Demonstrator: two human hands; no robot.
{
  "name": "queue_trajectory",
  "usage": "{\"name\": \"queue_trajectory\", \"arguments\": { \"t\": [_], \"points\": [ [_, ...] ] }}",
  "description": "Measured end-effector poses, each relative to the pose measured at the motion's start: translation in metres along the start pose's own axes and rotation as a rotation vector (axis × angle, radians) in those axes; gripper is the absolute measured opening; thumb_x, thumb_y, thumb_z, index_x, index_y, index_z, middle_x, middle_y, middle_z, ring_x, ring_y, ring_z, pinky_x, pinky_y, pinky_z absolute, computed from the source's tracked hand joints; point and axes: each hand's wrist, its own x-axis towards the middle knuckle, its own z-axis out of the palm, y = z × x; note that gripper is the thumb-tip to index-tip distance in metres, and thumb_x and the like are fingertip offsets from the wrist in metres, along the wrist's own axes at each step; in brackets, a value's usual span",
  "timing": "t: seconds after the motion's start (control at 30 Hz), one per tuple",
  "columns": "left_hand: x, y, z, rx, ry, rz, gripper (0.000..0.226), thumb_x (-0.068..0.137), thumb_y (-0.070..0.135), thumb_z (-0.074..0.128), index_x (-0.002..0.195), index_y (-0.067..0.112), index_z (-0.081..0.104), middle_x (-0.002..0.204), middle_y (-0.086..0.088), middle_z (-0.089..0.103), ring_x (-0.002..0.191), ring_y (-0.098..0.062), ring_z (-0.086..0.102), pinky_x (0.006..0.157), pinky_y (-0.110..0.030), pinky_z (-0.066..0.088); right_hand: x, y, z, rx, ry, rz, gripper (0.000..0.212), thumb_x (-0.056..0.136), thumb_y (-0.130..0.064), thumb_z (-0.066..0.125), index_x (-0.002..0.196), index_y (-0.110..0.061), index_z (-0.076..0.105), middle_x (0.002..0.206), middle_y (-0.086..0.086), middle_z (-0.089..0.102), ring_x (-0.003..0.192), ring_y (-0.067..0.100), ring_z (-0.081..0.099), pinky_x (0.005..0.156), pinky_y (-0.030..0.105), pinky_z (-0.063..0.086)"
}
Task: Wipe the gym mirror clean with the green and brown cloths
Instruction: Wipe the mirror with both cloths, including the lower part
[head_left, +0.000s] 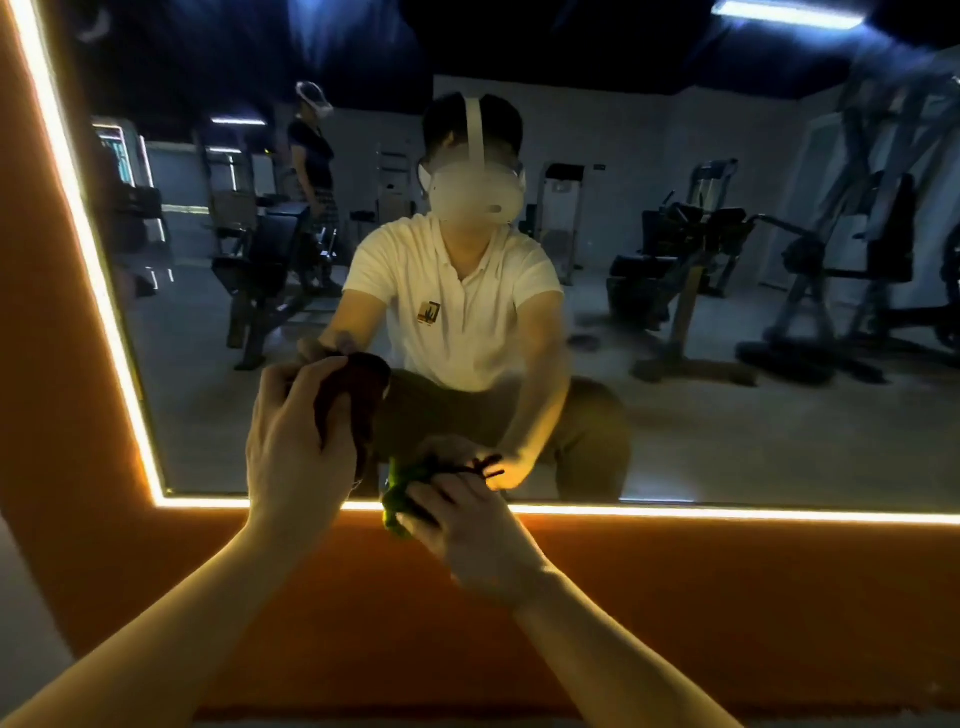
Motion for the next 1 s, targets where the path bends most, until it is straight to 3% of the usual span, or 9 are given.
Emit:
{"name": "queue_trajectory", "arguments": {
  "t": [0.1, 0.3, 0.37, 0.5, 0.57, 0.77, 0.83, 0.93, 1.0],
  "points": [
    [0.001, 0.001, 0.0, -0.002, 0.001, 0.01, 0.037, 0.099, 0.008, 0.06, 0.134, 0.017, 0.06, 0.122, -0.007, 0.049, 0.105, -0.02, 0.051, 0.084, -0.042, 0.047, 0.0, 0.033, -0.025, -0.011, 0.097, 0.104, 0.03, 0.092, -0.017, 0.051, 0.109, -0.019, 0.076, 0.112, 0.009, 0.066, 0.101, 0.026, 0.053, 0.081, 0.043, 0.057],
    [0.0, 0.007, 0.007, 0.005, -0.006, 0.029, 0.034, 0.099, 0.01, 0.06, 0.132, 0.017, 0.06, 0.125, -0.008, 0.051, 0.107, -0.023, 0.054, 0.085, -0.045, 0.053, 0.012, 0.101, -0.071, -0.03, 0.411, 0.85, 0.047, 0.091, -0.014, 0.063, 0.138, -0.013, 0.056, 0.139, 0.017, 0.052, 0.127, 0.033, 0.05, 0.104, 0.041, 0.042],
    [0.001, 0.008, 0.007, 0.01, 0.002, 0.025, 0.033, 0.099, 0.011, 0.06, 0.132, 0.017, 0.06, 0.124, -0.007, 0.051, 0.108, -0.021, 0.053, 0.085, -0.043, 0.052, 0.015, 0.068, -0.051, -0.02, 0.332, 0.72, 0.045, 0.09, -0.012, 0.07, 0.134, -0.012, 0.061, 0.136, 0.017, 0.054, 0.123, 0.033, 0.053, 0.097, 0.042, 0.052],
    [-0.001, 0.007, 0.004, -0.013, -0.005, 0.015, 0.033, 0.1, 0.01, 0.059, 0.132, 0.019, 0.059, 0.124, -0.003, 0.049, 0.109, -0.019, 0.052, 0.084, -0.041, 0.049, 0.003, 0.016, -0.012, 0.028, -0.034, 0.047, 0.048, 0.065, -0.026, 0.09, 0.11, -0.023, 0.074, 0.112, 0.005, 0.064, 0.103, 0.023, 0.054, 0.087, 0.041, 0.057],
    [-0.001, 0.005, 0.0, -0.002, -0.006, 0.016, 0.034, 0.1, 0.01, 0.059, 0.132, 0.019, 0.059, 0.123, -0.003, 0.05, 0.106, -0.02, 0.053, 0.084, -0.042, 0.051, 0.013, 0.029, -0.021, 0.011, -0.03, 0.088, 0.051, 0.066, -0.027, 0.09, 0.113, -0.024, 0.071, 0.115, 0.005, 0.062, 0.107, 0.024, 0.056, 0.093, 0.044, 0.055],
    [0.01, -0.005, -0.022, 0.039, 0.071, -0.022, 0.033, 0.1, 0.007, 0.058, 0.132, 0.016, 0.06, 0.12, -0.004, 0.05, 0.103, -0.021, 0.055, 0.082, -0.036, 0.049, 0.078, 0.087, -0.063, -0.04, 0.436, 0.539, 0.04, 0.09, -0.019, 0.064, 0.128, -0.009, 0.062, 0.121, 0.02, 0.057, 0.112, 0.031, 0.048, 0.096, 0.038, 0.037],
    [0.011, -0.01, -0.027, 0.035, 0.085, -0.062, 0.033, 0.099, 0.005, 0.058, 0.131, 0.013, 0.061, 0.116, -0.001, 0.048, 0.101, -0.021, 0.054, 0.082, -0.035, 0.048, 0.072, 0.069, -0.046, -0.02, 0.281, 0.426, 0.03, 0.099, -0.022, 0.056, 0.124, -0.009, 0.065, 0.116, 0.018, 0.062, 0.107, 0.033, 0.057, 0.094, 0.042, 0.044],
    [0.008, -0.017, -0.027, 0.016, 0.062, -0.12, 0.032, 0.1, 0.007, 0.059, 0.131, 0.016, 0.062, 0.116, 0.002, 0.047, 0.101, -0.02, 0.053, 0.085, -0.041, 0.05, 0.018, 0.056, -0.022, -0.066, -0.004, -0.082, 0.032, 0.097, -0.021, 0.046, 0.121, -0.016, 0.067, 0.107, 0.01, 0.065, 0.094, 0.027, 0.063, 0.082, 0.041, 0.048],
    [0.008, -0.017, -0.022, 0.01, 0.034, -0.116, 0.033, 0.1, 0.011, 0.06, 0.132, 0.019, 0.06, 0.12, -0.002, 0.05, 0.103, -0.019, 0.053, 0.087, -0.043, 0.051, -0.013, 0.086, -0.029, -0.116, 0.026, -0.087, 0.032, 0.089, -0.018, 0.061, 0.121, -0.017, 0.06, 0.102, 0.009, 0.062, 0.088, 0.027, 0.061, 0.077, 0.041, 0.047]
  ]
}}
